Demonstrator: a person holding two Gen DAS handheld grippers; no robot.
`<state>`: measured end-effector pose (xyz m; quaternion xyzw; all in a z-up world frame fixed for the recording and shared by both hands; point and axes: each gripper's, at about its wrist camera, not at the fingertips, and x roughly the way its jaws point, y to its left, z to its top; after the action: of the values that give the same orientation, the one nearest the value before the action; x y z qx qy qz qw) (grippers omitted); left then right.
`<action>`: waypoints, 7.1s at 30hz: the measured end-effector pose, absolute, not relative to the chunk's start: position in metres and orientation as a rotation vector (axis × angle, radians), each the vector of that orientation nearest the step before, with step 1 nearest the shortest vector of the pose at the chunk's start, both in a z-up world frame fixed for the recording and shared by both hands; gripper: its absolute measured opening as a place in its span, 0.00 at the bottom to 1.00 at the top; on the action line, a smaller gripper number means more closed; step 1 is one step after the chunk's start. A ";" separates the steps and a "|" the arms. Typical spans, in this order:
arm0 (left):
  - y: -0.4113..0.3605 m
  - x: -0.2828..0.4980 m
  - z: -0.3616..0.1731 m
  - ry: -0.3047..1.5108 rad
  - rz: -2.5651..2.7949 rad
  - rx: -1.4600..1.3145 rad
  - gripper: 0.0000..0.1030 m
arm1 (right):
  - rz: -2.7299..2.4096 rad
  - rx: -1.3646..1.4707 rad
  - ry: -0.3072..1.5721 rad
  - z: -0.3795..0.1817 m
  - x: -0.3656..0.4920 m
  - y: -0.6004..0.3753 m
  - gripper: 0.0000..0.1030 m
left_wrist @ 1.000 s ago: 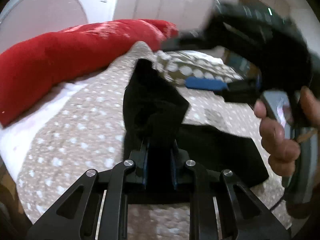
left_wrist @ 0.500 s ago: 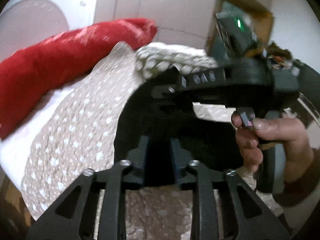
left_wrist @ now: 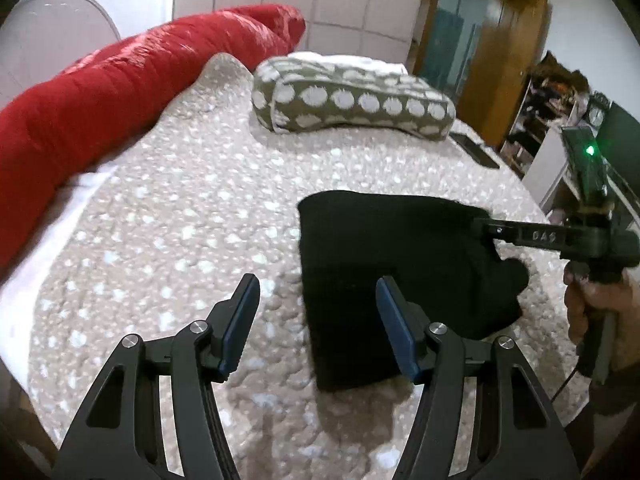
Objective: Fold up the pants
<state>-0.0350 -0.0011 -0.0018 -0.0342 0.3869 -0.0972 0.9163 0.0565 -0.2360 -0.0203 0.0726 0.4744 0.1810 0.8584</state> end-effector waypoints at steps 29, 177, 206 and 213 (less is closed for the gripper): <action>-0.047 0.037 -0.027 0.905 -0.160 -0.017 0.64 | 0.384 0.044 0.948 -0.011 0.023 -0.212 0.15; -0.035 0.044 -0.026 0.969 -0.419 -0.268 0.69 | 0.427 0.439 0.845 -0.051 0.026 -0.274 0.42; -0.058 0.086 -0.027 0.962 -0.204 -0.046 0.84 | 0.242 0.068 0.825 -0.003 0.057 -0.244 0.54; -0.064 0.072 -0.022 0.926 -0.177 -0.012 0.84 | 0.173 0.009 0.876 -0.034 0.055 -0.243 0.54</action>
<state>0.0715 -0.0641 -0.0220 -0.0056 0.4463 -0.0851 0.8908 0.0550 -0.2431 -0.0342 0.0042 0.4238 0.0835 0.9019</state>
